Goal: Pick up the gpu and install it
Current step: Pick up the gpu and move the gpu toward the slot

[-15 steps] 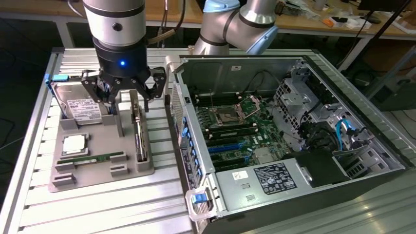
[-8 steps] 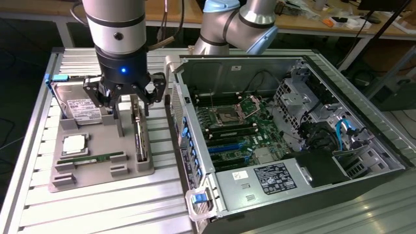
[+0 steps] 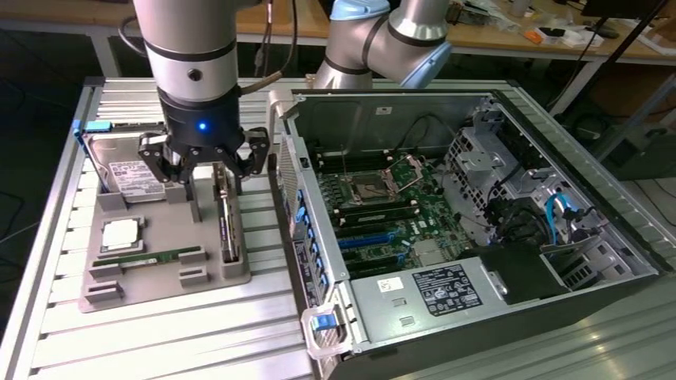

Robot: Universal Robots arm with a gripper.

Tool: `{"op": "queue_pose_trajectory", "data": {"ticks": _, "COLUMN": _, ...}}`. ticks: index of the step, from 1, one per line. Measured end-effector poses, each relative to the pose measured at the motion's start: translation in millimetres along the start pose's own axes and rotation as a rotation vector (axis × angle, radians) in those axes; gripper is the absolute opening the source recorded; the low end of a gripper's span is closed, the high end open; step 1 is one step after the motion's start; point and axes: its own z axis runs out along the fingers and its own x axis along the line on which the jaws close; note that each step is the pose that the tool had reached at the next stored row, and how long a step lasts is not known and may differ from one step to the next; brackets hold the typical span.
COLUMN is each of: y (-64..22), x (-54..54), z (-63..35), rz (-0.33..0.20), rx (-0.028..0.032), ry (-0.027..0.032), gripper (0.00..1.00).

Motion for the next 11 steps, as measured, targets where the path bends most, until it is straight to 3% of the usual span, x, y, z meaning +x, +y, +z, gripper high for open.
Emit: {"op": "queue_pose_trajectory", "data": {"ticks": 11, "y": -0.9, "x": 0.3, "z": 21.0, "rz": 0.000, "rx": 0.0000, "ry": 0.0000, "gripper": 0.66}}
